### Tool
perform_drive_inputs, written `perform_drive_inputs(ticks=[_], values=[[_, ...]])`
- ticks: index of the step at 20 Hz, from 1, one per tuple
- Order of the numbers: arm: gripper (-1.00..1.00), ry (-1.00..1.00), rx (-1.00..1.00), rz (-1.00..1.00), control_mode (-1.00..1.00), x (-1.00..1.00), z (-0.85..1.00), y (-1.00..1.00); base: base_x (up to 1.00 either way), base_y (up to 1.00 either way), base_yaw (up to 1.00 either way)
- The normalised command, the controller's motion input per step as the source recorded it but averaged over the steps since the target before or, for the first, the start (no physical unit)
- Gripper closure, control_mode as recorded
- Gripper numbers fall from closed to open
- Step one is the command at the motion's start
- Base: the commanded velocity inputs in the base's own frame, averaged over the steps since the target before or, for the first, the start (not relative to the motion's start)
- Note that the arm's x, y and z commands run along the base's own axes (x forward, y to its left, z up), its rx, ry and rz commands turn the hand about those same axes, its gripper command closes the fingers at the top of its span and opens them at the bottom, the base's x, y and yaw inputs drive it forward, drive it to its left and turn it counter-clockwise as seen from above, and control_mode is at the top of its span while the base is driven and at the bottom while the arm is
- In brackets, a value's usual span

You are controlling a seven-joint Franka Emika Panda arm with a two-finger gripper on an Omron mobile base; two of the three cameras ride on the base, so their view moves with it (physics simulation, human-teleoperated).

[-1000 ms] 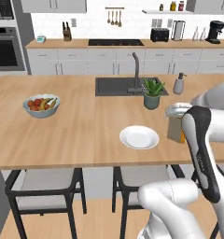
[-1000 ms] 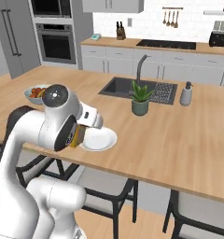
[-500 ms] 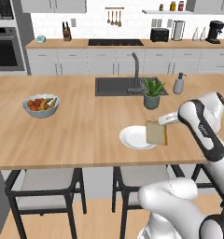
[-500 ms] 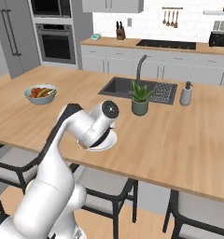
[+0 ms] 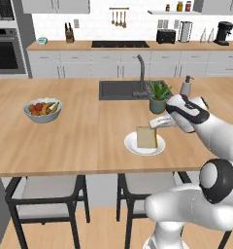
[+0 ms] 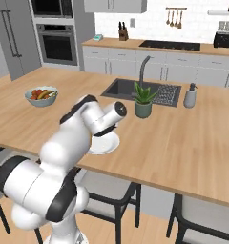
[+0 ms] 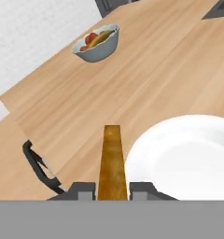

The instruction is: Start the toaster. Once the lever pops up, take the bread to the plate on the dining counter.

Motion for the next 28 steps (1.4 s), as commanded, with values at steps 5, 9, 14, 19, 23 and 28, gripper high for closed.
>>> perform_drive_inputs(ticks=[5,9,14,19,23,28], values=[[1.00,0.04,0.01,-0.03,-1.00,0.64,-0.41,0.02,0.00,0.00,0.00],[1.00,-0.01,0.00,-0.04,-1.00,0.07,-0.40,-0.03,0.00,0.00,0.00],[1.00,-0.05,0.00,-0.05,-1.00,0.03,-0.43,-0.05,0.00,0.00,0.00],[1.00,-0.03,0.00,-0.01,-1.00,0.48,-0.45,0.00,0.00,0.00,0.00],[-1.00,-0.08,0.00,0.00,-1.00,0.19,-0.35,0.00,0.00,0.00,0.00],[-1.00,-0.09,-0.02,-0.02,-1.00,0.00,-0.09,-0.01,0.00,0.00,0.00]])
